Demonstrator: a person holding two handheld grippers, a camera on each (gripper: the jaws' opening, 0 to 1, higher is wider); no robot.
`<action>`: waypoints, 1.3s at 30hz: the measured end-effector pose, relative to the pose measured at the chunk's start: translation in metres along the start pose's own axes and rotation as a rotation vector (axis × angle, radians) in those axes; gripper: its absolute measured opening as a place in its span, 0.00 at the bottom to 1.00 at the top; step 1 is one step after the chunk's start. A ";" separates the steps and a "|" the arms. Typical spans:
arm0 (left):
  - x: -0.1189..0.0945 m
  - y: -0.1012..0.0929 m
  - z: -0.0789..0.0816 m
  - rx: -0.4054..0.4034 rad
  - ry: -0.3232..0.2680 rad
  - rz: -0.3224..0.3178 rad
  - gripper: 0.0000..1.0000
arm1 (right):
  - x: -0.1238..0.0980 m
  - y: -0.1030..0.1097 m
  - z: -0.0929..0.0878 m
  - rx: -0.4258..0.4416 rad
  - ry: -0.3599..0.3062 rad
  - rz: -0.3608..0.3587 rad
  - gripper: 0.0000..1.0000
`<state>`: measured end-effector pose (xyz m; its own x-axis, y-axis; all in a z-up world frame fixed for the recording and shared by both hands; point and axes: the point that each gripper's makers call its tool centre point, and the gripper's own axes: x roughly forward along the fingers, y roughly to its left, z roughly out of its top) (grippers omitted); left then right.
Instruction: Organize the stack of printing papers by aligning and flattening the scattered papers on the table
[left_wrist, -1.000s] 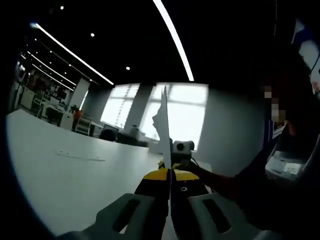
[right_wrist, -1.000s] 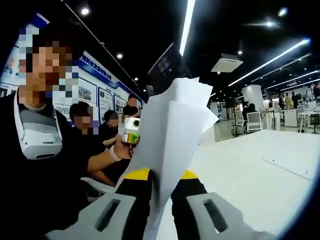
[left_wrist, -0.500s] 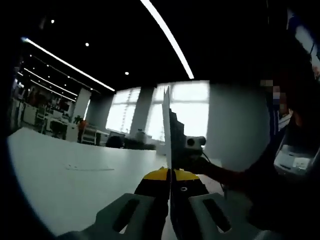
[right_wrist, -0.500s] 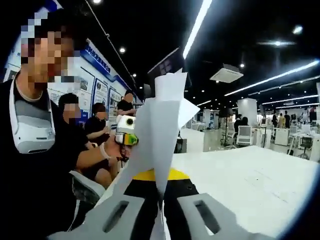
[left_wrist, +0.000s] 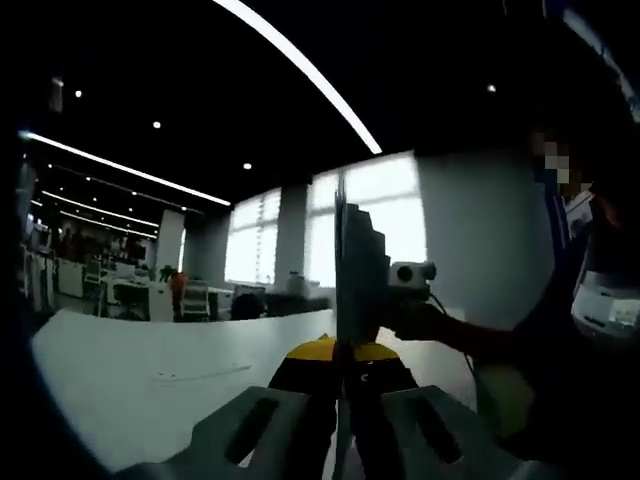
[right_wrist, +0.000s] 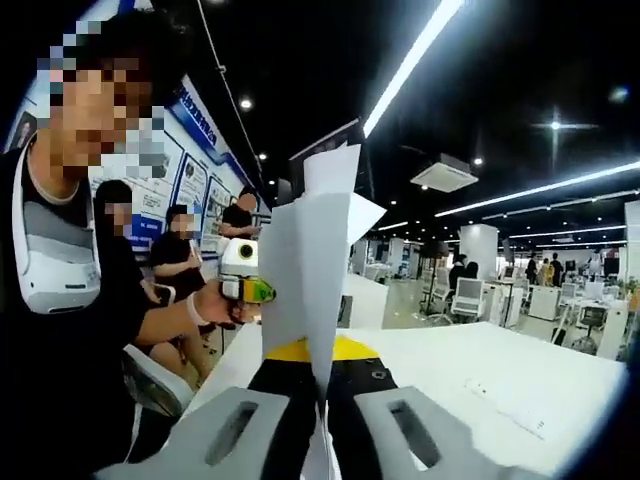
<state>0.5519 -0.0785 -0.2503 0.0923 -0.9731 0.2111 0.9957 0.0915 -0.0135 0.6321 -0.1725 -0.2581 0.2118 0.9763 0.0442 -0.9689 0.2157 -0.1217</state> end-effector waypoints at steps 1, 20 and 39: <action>0.003 0.001 0.000 0.005 0.001 0.002 0.06 | 0.000 0.000 0.001 0.000 -0.002 0.001 0.00; 0.006 0.019 -0.018 -0.047 0.072 0.026 0.22 | 0.004 -0.002 -0.025 0.060 0.040 0.001 0.20; 0.009 0.013 -0.018 -0.012 0.068 -0.012 0.06 | -0.002 0.001 -0.035 0.055 0.069 0.010 0.03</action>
<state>0.5661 -0.0896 -0.2658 0.0800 -0.9863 0.1445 0.9967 0.0775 -0.0227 0.6353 -0.1733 -0.2935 0.2090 0.9776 -0.0252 -0.9760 0.2070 -0.0674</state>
